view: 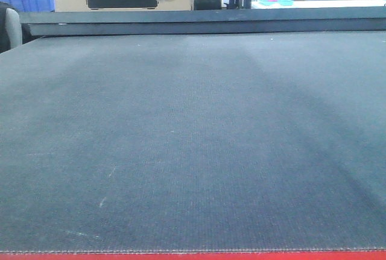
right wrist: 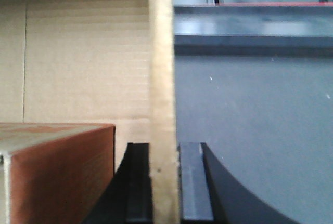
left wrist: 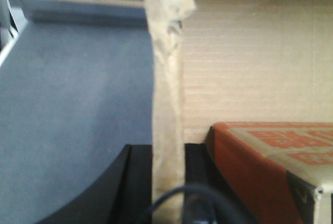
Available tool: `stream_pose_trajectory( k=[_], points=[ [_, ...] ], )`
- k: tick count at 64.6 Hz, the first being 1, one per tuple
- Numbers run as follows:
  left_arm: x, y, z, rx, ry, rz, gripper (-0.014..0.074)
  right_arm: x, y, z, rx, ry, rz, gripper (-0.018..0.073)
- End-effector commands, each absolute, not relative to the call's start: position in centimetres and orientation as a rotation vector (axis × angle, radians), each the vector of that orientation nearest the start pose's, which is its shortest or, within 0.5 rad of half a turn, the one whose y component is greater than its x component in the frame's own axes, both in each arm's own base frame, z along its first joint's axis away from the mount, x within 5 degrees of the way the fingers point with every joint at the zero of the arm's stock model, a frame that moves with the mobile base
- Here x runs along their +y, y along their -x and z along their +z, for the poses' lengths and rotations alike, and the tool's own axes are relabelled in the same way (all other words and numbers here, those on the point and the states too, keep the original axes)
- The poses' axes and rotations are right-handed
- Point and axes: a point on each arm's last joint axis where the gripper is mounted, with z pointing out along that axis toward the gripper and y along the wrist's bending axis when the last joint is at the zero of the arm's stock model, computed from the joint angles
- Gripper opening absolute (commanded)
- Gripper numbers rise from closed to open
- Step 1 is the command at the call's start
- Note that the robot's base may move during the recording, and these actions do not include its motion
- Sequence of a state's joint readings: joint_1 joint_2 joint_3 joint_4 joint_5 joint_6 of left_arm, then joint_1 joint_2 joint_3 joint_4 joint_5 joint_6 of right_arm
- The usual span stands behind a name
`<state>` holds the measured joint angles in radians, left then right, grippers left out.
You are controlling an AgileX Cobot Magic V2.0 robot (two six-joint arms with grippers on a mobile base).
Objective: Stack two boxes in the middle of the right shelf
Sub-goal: 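Lift the two stacked boxes off the table with both grippers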
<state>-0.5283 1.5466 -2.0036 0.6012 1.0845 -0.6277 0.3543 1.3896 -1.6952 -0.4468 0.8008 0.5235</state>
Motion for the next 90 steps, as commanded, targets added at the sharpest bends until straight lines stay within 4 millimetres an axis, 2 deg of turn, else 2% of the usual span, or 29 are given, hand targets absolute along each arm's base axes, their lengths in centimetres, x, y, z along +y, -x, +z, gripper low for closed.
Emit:
stream_pose_trajectory(
  k=[1, 40, 90],
  points=[
    [-10.4, -28.1, 53.5, 1.878, 0.135, 0.037, -0.0111, 7.1, -27.9, 51.0, 1.796, -0.041, 0.05, -0.0154],
    [-10.2, -28.0, 53.7, 1.871, 0.142, 0.051, -0.0111, 7.3, -28.0, 51.3, 1.765, -0.029, 0.065, -0.0154],
    [-10.2, -28.0, 53.7, 1.871, 0.142, 0.051, -0.0111, 8.0, -28.1, 52.7, 1.606, 0.031, 0.14, -0.0154]
  ],
)
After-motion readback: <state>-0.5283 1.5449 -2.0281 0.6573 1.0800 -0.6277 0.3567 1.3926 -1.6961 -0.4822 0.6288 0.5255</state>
